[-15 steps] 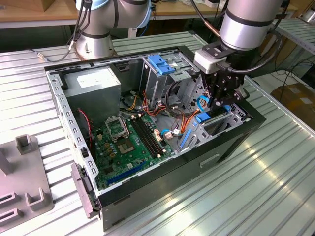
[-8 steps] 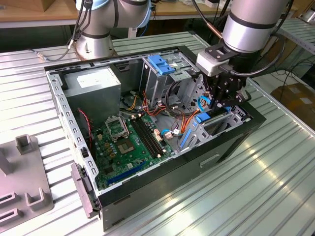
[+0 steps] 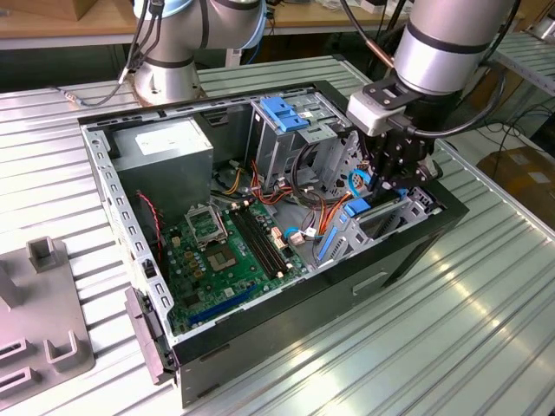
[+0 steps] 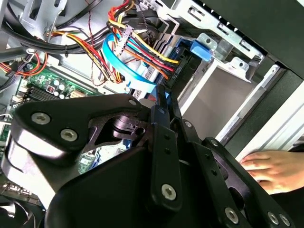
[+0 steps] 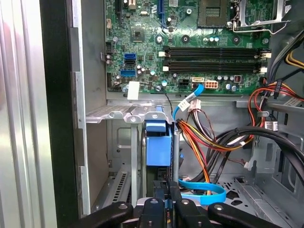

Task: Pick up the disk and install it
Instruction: 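Insert the second disk wire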

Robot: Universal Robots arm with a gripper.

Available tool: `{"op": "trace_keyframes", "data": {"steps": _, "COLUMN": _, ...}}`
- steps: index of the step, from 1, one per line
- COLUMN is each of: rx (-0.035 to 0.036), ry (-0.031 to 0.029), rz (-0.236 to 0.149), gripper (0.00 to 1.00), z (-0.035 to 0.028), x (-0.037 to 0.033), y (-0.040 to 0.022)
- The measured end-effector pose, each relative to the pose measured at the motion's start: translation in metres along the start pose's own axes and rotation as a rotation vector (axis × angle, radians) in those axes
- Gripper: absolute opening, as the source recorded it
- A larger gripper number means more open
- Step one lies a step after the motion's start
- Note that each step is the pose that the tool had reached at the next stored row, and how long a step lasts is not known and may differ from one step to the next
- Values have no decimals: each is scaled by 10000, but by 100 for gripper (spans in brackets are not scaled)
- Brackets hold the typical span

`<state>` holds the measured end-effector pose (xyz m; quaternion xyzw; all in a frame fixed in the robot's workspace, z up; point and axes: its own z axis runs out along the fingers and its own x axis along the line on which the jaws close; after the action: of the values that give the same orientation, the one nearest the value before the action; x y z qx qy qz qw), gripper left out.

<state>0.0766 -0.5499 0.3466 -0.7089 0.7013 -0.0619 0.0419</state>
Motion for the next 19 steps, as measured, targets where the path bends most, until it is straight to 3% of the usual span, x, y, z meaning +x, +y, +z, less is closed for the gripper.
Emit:
{"op": "trace_keyframes", "data": {"steps": 6, "rx": 0, "ry": -134, "rz": 22, "gripper": 16, "z": -1, "x": 24, "y": 0}}
{"op": "trace_keyframes", "data": {"steps": 8, "rx": 1, "ry": -218, "rz": 35, "gripper": 16, "z": 0, "x": 35, "y": 0}}
{"op": "trace_keyframes", "data": {"steps": 10, "rx": 3, "ry": -370, "rz": 58, "gripper": 16, "z": 0, "x": 46, "y": 0}}
{"op": "trace_keyframes", "data": {"steps": 15, "rx": 3, "ry": -410, "rz": 64, "gripper": 16, "z": 1, "x": 93, "y": 1}}
{"op": "trace_keyframes", "data": {"steps": 17, "rx": 4, "ry": -517, "rz": 80, "gripper": 16, "z": 2, "x": 94, "y": 1}}
{"op": "trace_keyframes", "data": {"steps": 19, "rx": 4, "ry": -553, "rz": 85, "gripper": 16, "z": 4, "x": 99, "y": 1}}
